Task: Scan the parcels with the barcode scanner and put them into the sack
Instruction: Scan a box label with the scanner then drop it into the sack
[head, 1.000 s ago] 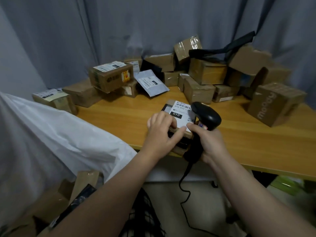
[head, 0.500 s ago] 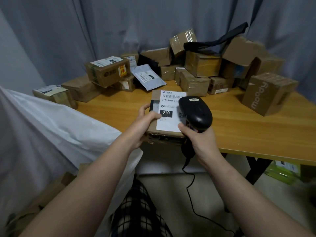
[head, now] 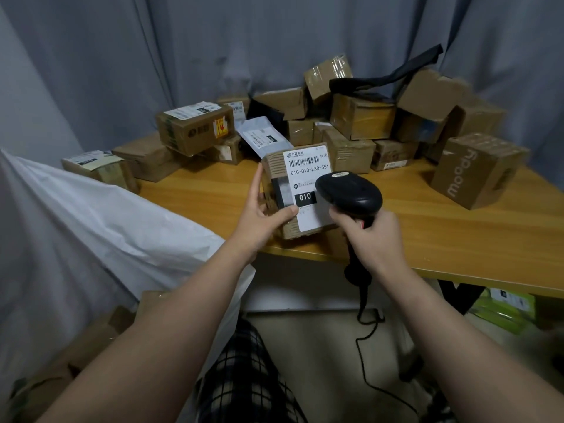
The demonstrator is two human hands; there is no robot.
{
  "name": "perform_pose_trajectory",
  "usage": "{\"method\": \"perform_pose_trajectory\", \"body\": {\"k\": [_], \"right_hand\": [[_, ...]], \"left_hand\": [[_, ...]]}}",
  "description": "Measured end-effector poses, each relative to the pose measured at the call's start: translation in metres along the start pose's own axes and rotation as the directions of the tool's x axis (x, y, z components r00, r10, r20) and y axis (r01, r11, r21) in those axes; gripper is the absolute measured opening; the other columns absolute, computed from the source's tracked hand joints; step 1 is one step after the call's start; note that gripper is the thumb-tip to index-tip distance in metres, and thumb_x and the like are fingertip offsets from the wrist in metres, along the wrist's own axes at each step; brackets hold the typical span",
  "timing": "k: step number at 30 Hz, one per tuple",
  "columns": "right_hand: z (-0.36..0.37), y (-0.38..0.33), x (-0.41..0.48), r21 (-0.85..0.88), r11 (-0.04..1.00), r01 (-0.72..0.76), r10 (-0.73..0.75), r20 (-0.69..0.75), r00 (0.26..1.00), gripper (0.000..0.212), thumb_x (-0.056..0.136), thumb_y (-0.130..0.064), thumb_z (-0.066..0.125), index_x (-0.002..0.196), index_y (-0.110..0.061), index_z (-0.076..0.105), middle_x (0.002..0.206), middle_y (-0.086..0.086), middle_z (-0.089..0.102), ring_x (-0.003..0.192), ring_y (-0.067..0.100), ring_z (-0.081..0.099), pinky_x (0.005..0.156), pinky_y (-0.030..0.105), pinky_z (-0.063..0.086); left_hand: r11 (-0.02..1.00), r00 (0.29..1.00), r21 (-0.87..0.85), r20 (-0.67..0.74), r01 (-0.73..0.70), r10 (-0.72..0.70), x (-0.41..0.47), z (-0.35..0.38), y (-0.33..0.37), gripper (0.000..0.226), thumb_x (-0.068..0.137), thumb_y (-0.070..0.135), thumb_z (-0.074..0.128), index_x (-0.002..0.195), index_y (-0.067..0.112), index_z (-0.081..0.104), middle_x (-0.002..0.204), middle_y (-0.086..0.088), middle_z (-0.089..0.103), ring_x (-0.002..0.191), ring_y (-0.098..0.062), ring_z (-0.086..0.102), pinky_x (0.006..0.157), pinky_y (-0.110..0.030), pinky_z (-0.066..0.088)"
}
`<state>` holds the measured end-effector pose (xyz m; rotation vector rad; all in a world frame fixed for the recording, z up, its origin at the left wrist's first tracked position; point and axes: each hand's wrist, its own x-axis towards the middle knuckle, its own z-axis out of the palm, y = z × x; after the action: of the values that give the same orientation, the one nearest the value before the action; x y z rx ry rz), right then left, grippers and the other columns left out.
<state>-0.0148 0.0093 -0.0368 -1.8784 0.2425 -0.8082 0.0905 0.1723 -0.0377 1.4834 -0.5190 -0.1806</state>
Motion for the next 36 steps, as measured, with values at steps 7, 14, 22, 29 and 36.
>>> {"method": "perform_pose_trajectory", "body": {"k": [7, 14, 22, 29, 36], "right_hand": [[0.003, 0.003, -0.021, 0.056, 0.993, 0.105, -0.104, -0.014, 0.994, 0.029, 0.082, -0.023, 0.075, 0.062, -0.022, 0.055, 0.048, -0.014, 0.049, 0.050, -0.001, 0.051, 0.051, 0.009, 0.035], [0.003, -0.008, -0.026, 0.086, 0.984, 0.157, -0.155, -0.034, 0.987, 0.022, 0.081, -0.024, 0.073, 0.065, -0.016, 0.060, 0.054, -0.006, 0.055, 0.055, 0.000, 0.055, 0.053, 0.009, 0.038], [-0.004, -0.011, -0.031, 0.053, 0.986, 0.159, -0.157, -0.042, 0.987, 0.031, 0.077, -0.033, 0.067, 0.070, -0.003, 0.065, 0.063, 0.018, 0.063, 0.060, 0.018, 0.061, 0.054, 0.027, 0.046], [-0.007, -0.009, -0.031, 0.050, 0.991, 0.126, -0.124, -0.049, 0.991, 0.027, 0.077, -0.035, 0.068, 0.071, -0.009, 0.065, 0.059, 0.011, 0.062, 0.060, 0.018, 0.063, 0.056, 0.034, 0.049], [-0.010, -0.008, -0.031, 0.012, 0.990, 0.143, -0.143, -0.047, 0.989, 0.048, 0.073, -0.049, 0.064, 0.071, -0.001, 0.063, 0.059, 0.017, 0.059, 0.061, 0.028, 0.063, 0.057, 0.046, 0.052]], "left_hand": [[1.000, 1.000, 0.006, -0.020, -0.014, 0.015, -0.002, 0.003, -0.003, 0.098, 0.082, 0.005, 0.071, 0.151, 0.043, 0.012, 0.120, 0.016, 0.045, 0.128, -0.019, 0.047, 0.103, -0.040, 0.046], [0.999, 1.000, 0.048, -0.012, -0.013, 0.013, -0.002, 0.001, -0.003, 0.098, 0.082, 0.012, 0.073, 0.149, 0.047, 0.011, 0.146, -0.006, 0.036, 0.134, -0.024, 0.040, 0.107, -0.047, 0.041], [0.999, 1.000, 0.054, -0.019, -0.002, 0.003, -0.004, 0.003, -0.002, 0.097, 0.084, 0.009, 0.071, 0.149, 0.045, 0.009, 0.129, 0.005, 0.040, 0.134, -0.023, 0.040, 0.108, -0.045, 0.041], [0.998, 1.000, 0.056, -0.007, -0.006, 0.007, -0.005, 0.002, -0.001, 0.097, 0.085, 0.008, 0.070, 0.150, 0.044, 0.008, 0.119, 0.016, 0.043, 0.131, -0.021, 0.044, 0.102, -0.036, 0.046], [0.999, 1.000, 0.036, -0.021, -0.015, 0.016, -0.004, 0.003, -0.003, 0.096, 0.085, 0.005, 0.068, 0.151, 0.041, 0.008, 0.119, 0.016, 0.044, 0.131, -0.021, 0.044, 0.100, -0.034, 0.048]]}}
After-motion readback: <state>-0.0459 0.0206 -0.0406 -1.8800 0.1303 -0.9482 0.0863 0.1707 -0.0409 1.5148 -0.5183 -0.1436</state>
